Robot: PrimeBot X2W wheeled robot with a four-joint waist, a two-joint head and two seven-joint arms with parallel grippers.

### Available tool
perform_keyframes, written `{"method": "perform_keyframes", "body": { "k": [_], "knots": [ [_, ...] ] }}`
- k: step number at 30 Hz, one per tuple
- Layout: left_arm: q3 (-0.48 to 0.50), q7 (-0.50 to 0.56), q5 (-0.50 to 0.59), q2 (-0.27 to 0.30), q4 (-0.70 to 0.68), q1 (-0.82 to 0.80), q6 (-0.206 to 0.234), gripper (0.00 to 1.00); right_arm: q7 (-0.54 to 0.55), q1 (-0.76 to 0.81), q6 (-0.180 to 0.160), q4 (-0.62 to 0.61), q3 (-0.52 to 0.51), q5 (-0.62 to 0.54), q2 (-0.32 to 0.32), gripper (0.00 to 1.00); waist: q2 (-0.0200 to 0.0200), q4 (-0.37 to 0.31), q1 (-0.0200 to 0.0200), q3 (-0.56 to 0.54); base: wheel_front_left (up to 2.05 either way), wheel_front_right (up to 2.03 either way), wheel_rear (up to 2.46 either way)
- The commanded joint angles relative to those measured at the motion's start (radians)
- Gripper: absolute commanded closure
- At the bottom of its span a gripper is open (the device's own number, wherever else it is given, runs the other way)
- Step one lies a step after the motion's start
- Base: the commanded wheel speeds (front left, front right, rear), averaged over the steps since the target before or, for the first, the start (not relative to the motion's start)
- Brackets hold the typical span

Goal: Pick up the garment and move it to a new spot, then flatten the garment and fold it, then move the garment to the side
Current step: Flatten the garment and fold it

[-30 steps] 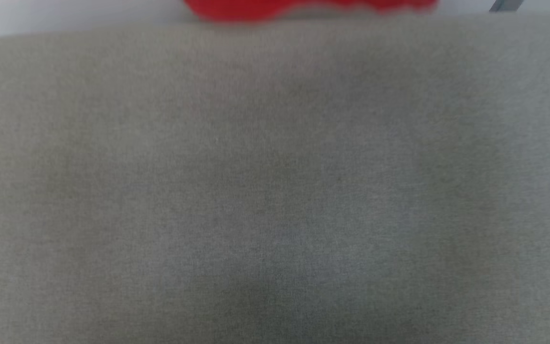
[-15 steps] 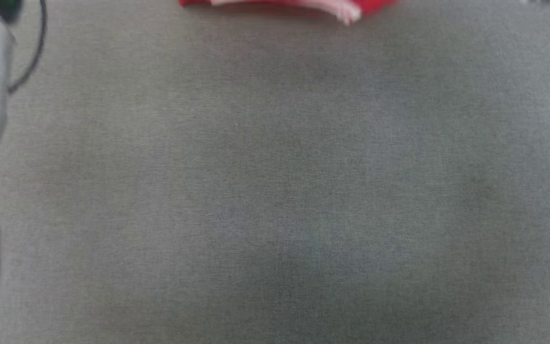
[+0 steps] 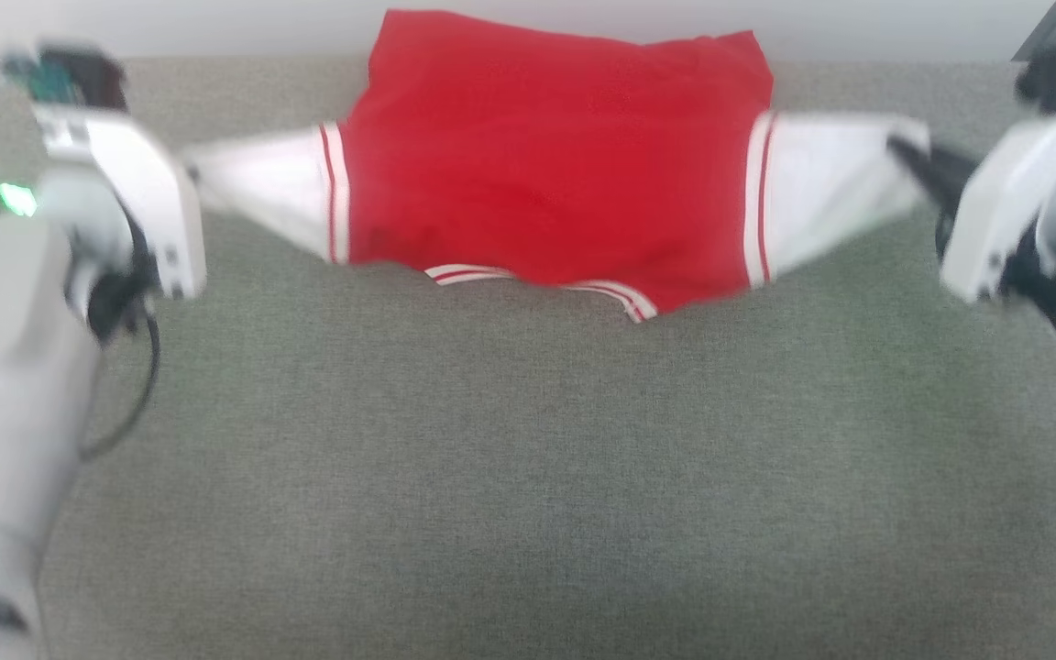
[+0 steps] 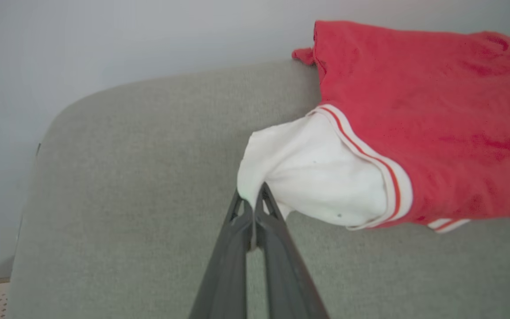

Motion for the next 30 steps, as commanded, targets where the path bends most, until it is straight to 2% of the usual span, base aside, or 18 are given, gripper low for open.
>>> {"method": "perform_keyframes", "body": {
  "k": [1,3,6,10,16,17,21,25,30],
  "knots": [
    [0.003,0.008,-0.014,0.011,-0.023,0.043,-0.002,1.00,0.016,0.035,-0.001,-0.027,0.010,0.015,-0.017,1.00,0.0000,0.003,0.0000,-0.009,0.00,0.00,0.00],
    [0.000,0.035,-0.032,0.033,-0.074,0.120,-0.001,1.00,0.036,0.092,-0.001,-0.065,0.008,0.038,-0.046,1.00,0.0000,0.004,0.0000,-0.019,0.00,0.00,0.00],
    [0.003,0.081,-0.049,0.069,-0.179,0.237,0.023,1.00,0.077,0.177,-0.001,-0.121,0.017,0.066,-0.087,1.00,0.0000,0.005,0.0000,-0.030,0.00,0.00,0.00],
    [0.028,0.152,-0.098,0.134,-0.381,0.403,0.100,1.00,0.139,0.276,-0.001,-0.195,0.017,0.108,-0.139,1.00,0.0000,0.007,0.0000,-0.042,0.00,0.00,0.00],
    [0.077,0.278,-0.162,0.254,-0.755,0.663,0.273,1.00,0.224,0.403,-0.001,-0.289,0.008,0.144,-0.208,1.00,0.0000,0.004,0.0000,-0.051,0.00,0.00,0.00],
    [0.093,0.321,-0.177,0.291,-0.870,0.746,0.339,1.00,0.254,0.437,-0.001,-0.319,0.003,0.152,-0.230,1.00,0.0000,0.002,0.0000,-0.052,0.00,0.00,0.00],
    [0.122,0.389,-0.218,0.353,-1.064,0.891,0.451,1.00,0.320,0.515,-0.001,-0.374,-0.006,0.186,-0.262,1.00,0.0000,-0.002,0.0000,-0.054,0.00,0.00,0.00],
    [0.143,0.429,-0.244,0.390,-1.192,1.005,0.532,1.00,0.376,0.587,-0.001,-0.427,-0.024,0.222,-0.290,1.00,0.0000,-0.004,0.0000,-0.059,0.00,0.00,0.00],
    [0.169,0.468,-0.278,0.427,-1.278,1.111,0.618,1.00,0.439,0.673,-0.001,-0.496,-0.048,0.254,-0.328,1.00,0.0000,-0.005,0.0000,-0.063,0.00,0.00,0.00]
  ]
}}
